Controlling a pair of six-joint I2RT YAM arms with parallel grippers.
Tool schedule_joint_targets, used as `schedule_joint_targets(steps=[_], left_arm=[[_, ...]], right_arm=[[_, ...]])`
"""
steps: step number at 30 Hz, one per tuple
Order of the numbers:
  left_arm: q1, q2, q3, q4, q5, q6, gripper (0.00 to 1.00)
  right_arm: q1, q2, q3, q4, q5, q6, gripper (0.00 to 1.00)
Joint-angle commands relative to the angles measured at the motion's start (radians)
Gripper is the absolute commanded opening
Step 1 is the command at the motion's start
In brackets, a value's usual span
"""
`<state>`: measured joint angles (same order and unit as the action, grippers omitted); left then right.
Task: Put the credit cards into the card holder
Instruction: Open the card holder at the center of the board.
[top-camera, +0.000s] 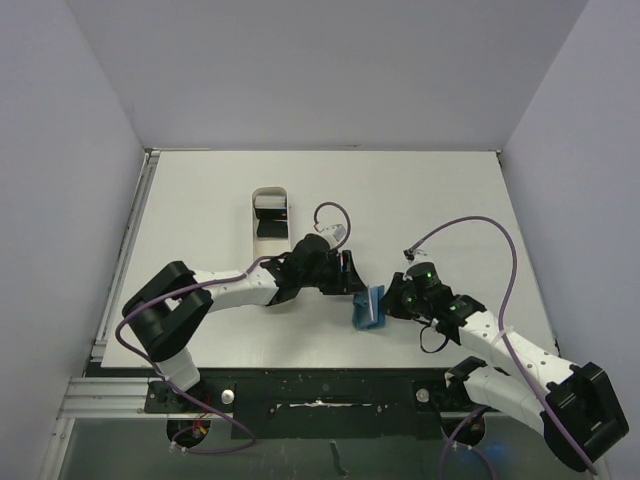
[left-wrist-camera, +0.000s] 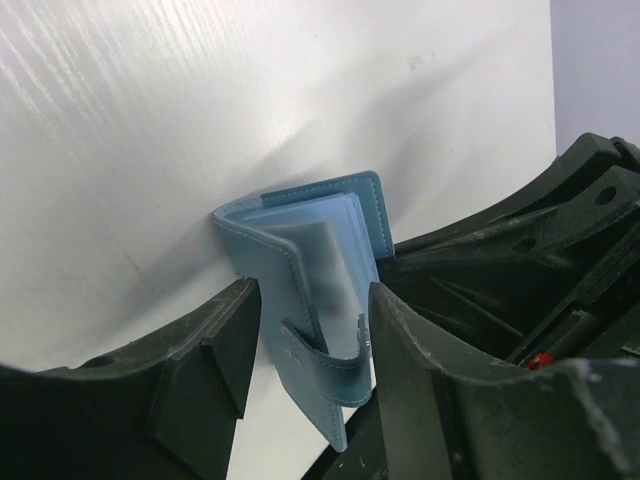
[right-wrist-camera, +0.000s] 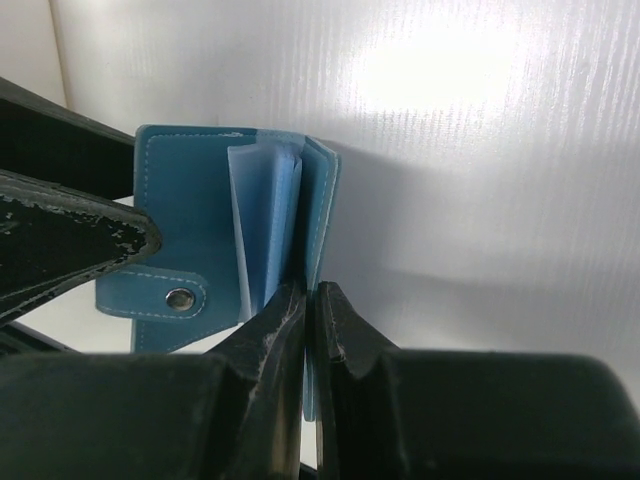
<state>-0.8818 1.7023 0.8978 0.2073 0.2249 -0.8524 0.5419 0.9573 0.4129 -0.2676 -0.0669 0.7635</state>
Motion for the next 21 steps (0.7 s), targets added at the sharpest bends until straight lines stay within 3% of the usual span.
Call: schedule_joint_targets(steps=[1, 10, 13, 17, 21], left_arm=[[0.003, 0.009, 0.067, 0.018, 0.022, 0.019, 0.48], [0.001, 0.040, 0.090, -0.001, 0.027, 0.021, 0.49], [0.001, 0.042, 0.089, -0.006, 0.024, 0.022, 0.42], [0.001, 0.040, 0.086, -0.011, 0.022, 0.026, 0.22], [0.000, 0.039, 0.086, -0.010, 0.023, 0.024, 0.21]], right_arm=[[0.004, -0.032, 0.073, -0.002, -0.017, -0.015, 0.00], [0.060, -0.002, 0.097, 0.003, 0.010, 0.001, 0.00], [0.065, 0.001, 0.089, 0.014, 0.014, 0.008, 0.00], [0.066, 0.006, 0.082, 0.014, 0.026, 0.008, 0.00], [0.064, 0.008, 0.075, 0.014, 0.030, 0.005, 0.00]])
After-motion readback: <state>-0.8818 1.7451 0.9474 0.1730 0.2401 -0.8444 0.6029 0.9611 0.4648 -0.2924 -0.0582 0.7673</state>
